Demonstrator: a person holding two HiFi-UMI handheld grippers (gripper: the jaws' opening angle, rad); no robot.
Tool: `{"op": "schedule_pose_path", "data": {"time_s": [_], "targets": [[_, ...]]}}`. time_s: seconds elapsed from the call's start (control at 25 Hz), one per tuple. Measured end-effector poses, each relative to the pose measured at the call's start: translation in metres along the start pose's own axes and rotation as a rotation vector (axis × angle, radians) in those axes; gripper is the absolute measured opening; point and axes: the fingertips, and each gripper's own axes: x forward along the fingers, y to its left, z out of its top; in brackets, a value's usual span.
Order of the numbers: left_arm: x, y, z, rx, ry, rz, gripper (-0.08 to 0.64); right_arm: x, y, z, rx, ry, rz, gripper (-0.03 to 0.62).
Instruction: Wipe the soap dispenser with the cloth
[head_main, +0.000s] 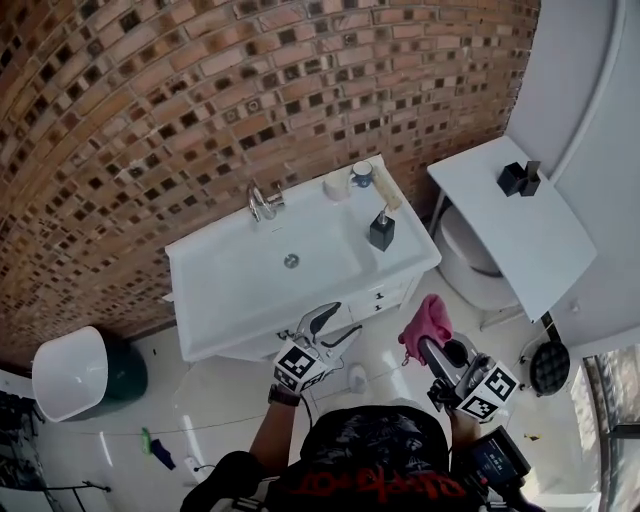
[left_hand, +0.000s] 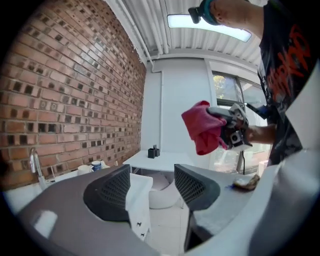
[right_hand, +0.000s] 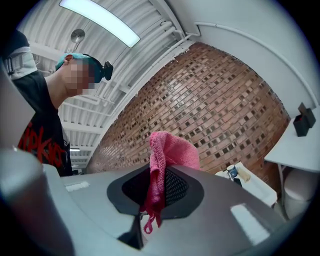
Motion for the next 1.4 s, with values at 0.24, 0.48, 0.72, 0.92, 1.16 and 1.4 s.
{"op": "schedule_pose_path", "data": {"time_s": [0.24, 0.48, 0.72, 0.92, 1.16, 1.4], "targets": [[0.070, 0.083, -0.025, 0.139, 0.130, -0.124, 0.347, 0.034, -0.051, 0.006, -0.006, 0.017, -0.098, 0.037], [0.163, 0.165, -0.056, 0.150, 0.253, -0.231, 0.347, 0.057, -0.124, 0.017, 0.020, 0.015, -0.141, 0.037], [0.251, 0.236, -0.112, 0.262, 0.519, -0.304, 0.350, 0.073, -0.217, 0.041, 0.067, -0.006, -0.137, 0.037], [0.285, 0.237, -0.131, 0.507, 0.693, -0.562, 0.368, 0.080, -0.272, 0.048, 0.086, 0.019, -0.135, 0.037], [0.298, 0.219, -0.163, 0.667, 0.848, -0.831, 0.350, 0.092, -0.287, 0.045, 0.119, 0.009, -0.195, 0.037], [0.304, 0.239, -0.151, 0.276, 0.785, -0.630, 0.333, 0.103, -0.281, 0.039, 0.117, 0.003, -0.238, 0.037]]}}
